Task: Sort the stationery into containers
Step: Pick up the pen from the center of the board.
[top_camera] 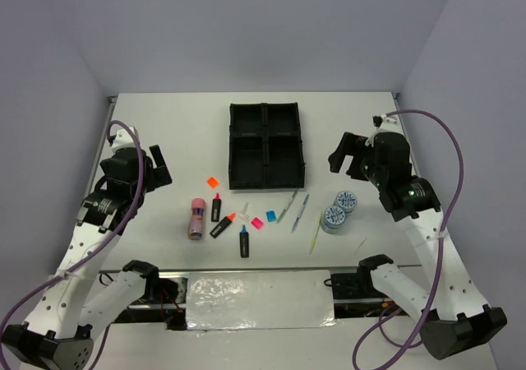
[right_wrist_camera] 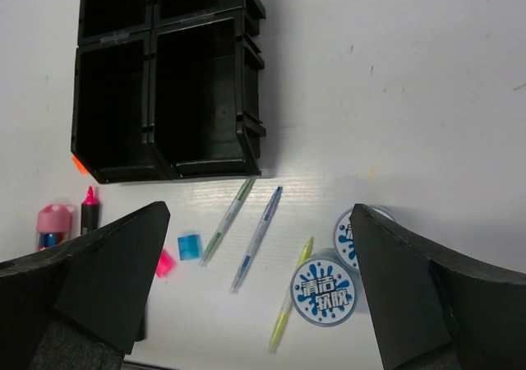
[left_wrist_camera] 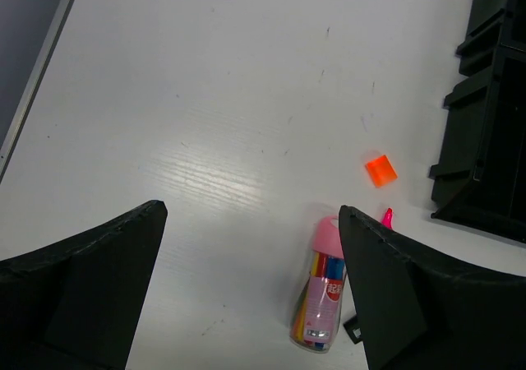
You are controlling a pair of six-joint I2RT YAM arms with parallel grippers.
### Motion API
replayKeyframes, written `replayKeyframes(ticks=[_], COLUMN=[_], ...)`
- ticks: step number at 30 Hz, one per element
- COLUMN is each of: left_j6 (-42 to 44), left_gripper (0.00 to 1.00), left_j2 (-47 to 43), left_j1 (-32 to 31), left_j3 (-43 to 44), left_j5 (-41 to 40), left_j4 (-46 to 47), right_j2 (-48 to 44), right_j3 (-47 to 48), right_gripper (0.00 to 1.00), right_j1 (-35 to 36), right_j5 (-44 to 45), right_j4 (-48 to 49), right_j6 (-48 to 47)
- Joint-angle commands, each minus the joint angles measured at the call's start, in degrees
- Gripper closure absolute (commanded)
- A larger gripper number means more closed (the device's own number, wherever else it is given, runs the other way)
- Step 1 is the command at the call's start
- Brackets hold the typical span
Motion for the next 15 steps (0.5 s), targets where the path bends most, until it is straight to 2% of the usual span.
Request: replayKeyframes(ticks=[1,10,11,15], left_j6=[-0.35,-0.70,-0.62,-0.53], left_gripper=[0.01,0.01,0.01,0.01], left_j2=[-0.58,-1.54,-1.72,-2.25], left_j1=[-0.13,-0.13,-0.13,-0.13], left_j3=[2.51,2.60,2.60,2.52], left_j5=[-0.37,-1.34,-1.25,-1.25], left_j4=[0.75,0.49,0.49,0.49], right_j2=[-2.18,-3.33,-1.41,5.97], right_j3=[2.30,3.09,3.87,7.04], right_gripper=[0.00,0.00,0.00,0.00], right_j1=[0.31,1.09,2.49,18.99], right_j5=[3.14,-2.83,-0.83,15.08], right_j4=[0.16,1.92,1.48,-2.03], right_j6=[0.98,3.88,4.93,11.68])
